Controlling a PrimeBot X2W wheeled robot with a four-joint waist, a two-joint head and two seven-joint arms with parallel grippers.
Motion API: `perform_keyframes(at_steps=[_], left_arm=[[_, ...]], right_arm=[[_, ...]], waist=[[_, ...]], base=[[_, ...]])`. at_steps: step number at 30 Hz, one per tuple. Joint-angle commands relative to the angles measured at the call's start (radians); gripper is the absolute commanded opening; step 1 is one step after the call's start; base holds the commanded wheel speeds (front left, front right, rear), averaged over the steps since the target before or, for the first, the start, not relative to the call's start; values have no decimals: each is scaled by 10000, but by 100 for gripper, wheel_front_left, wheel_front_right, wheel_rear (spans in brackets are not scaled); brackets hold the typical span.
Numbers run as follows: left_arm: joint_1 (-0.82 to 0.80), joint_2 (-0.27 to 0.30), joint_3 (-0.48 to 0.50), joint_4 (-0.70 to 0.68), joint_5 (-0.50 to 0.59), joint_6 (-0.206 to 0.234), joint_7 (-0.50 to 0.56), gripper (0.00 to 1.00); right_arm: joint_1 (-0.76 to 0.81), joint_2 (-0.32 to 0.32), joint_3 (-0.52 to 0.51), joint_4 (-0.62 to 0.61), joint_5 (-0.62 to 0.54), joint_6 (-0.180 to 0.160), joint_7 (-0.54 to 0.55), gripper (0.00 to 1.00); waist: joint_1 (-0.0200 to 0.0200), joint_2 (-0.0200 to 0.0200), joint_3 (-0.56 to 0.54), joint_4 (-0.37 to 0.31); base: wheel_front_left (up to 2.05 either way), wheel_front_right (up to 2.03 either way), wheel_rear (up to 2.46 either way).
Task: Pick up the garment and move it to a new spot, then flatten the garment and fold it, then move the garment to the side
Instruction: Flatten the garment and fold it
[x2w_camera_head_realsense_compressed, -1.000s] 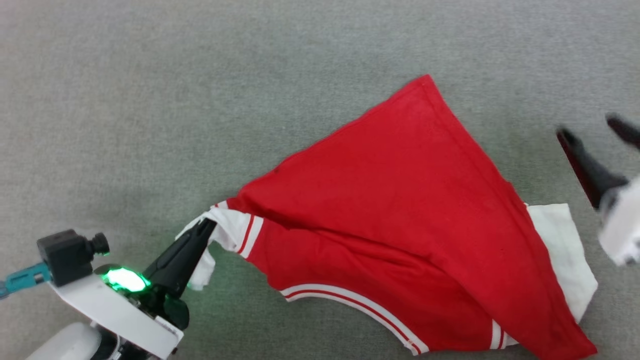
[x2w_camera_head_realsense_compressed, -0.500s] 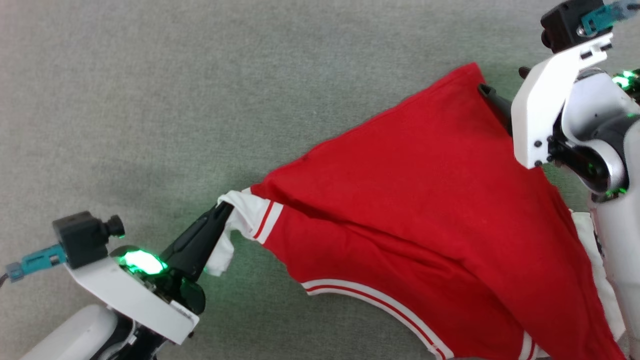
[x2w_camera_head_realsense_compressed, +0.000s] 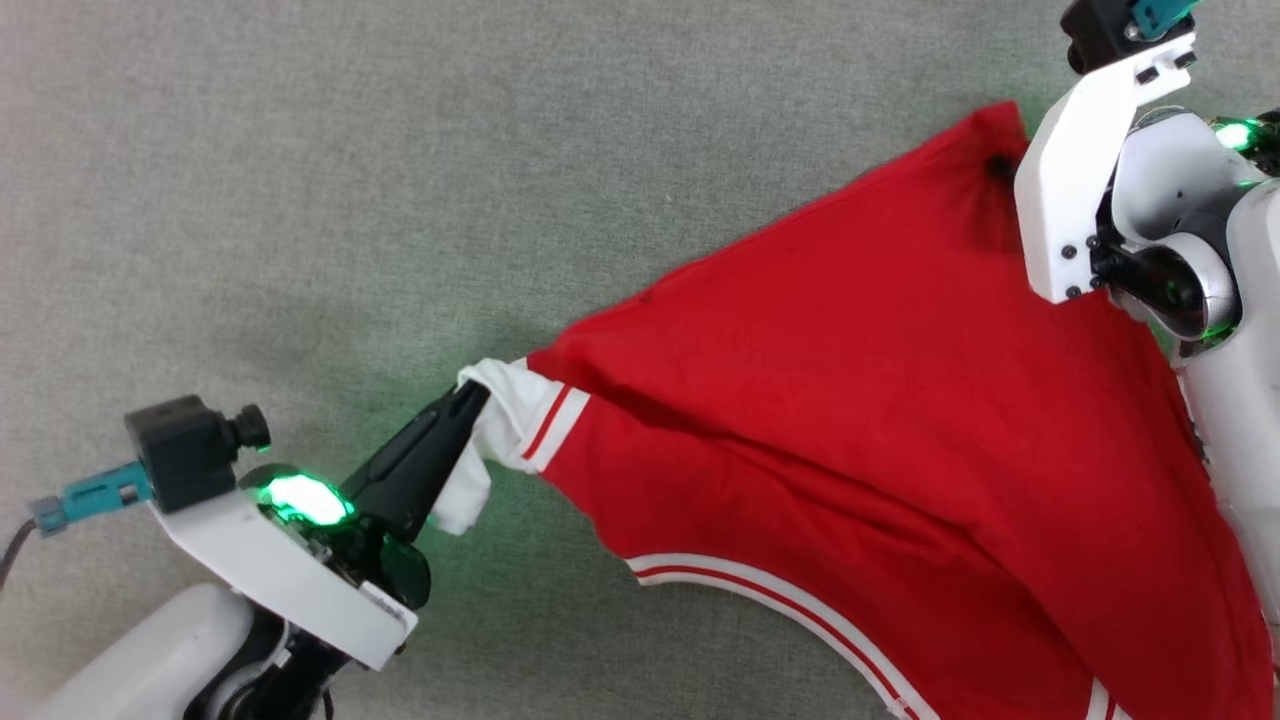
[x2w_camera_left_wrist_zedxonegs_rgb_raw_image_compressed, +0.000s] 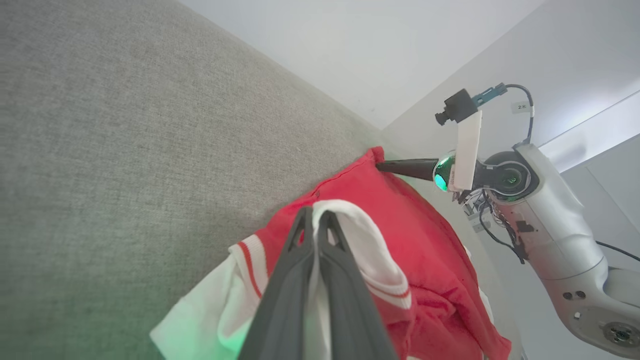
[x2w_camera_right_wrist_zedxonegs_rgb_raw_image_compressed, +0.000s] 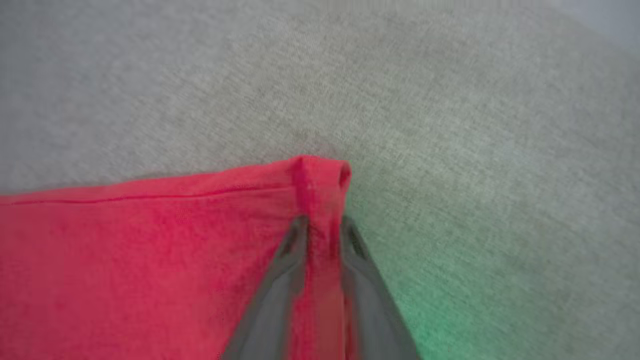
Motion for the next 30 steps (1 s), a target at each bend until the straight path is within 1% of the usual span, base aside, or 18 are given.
perform_keyframes(at_steps=[1,4,6,8,10,12,14,17,19,24,28,30], left_arm=[[-128,52,-32,28,32,22,11,0],[-347,315,-131,10,-165,21,9,0],[-657,670,-139,-21,-292,22,9,0],[-1100,942,-75,14,-640,22,9,0],[-1725,1291,25,278,-898,22,71,0],[-2480,1365,177,638,-1341,22,270,0],[-3352,1415,372,1208,-1554,22,607,0],[-4671,1198,562,2186,-1830,24,1180,0],[-5649,917,619,2844,-1945,24,1615,0],[-8172,274,570,4540,-1718,25,2646,0],[-10014,-243,615,5959,-1488,31,2909,0],[-10863,-476,683,6686,-1347,35,2826,0]], right_arm=[[238,36,-9,302,-54,6,-55,0],[-195,-5,-861,391,-350,-3,-870,0],[-432,119,-1398,497,-547,-1,-1421,0],[-640,253,-2040,609,-765,-1,-1999,0],[-878,364,-2694,735,-1005,-1,-2579,0],[-1165,468,-3287,858,-1293,-1,-3120,0],[-1467,542,-3844,967,-1659,-3,-3637,0],[-1896,897,-4790,941,-2246,-3,-4402,0],[-2340,1127,-5341,867,-2608,-4,-4850,0],[-3628,1669,-6602,680,-3540,-6,-5735,0],[-4826,1970,-7479,648,-4100,-12,-6230,0],[-5429,2076,-7831,798,-4391,-14,-6402,0]], waist=[[0,0,-43,-17],[0,0,-209,-51],[0,0,-354,-79],[0,0,-503,-120],[0,0,-647,-171],[0,0,-766,-234],[0,0,-820,-312],[0,0,-810,-454],[0,0,-707,-582],[0,0,-224,-955],[0,0,231,-1219],[0,0,442,-1334]], base=[[0,0,0],[0,0,0],[0,0,0],[0,0,0],[0,0,0],[0,0,0],[0,0,0],[0,0,0],[0,0,0],[0,0,0],[0,0,0],[0,0,0]])
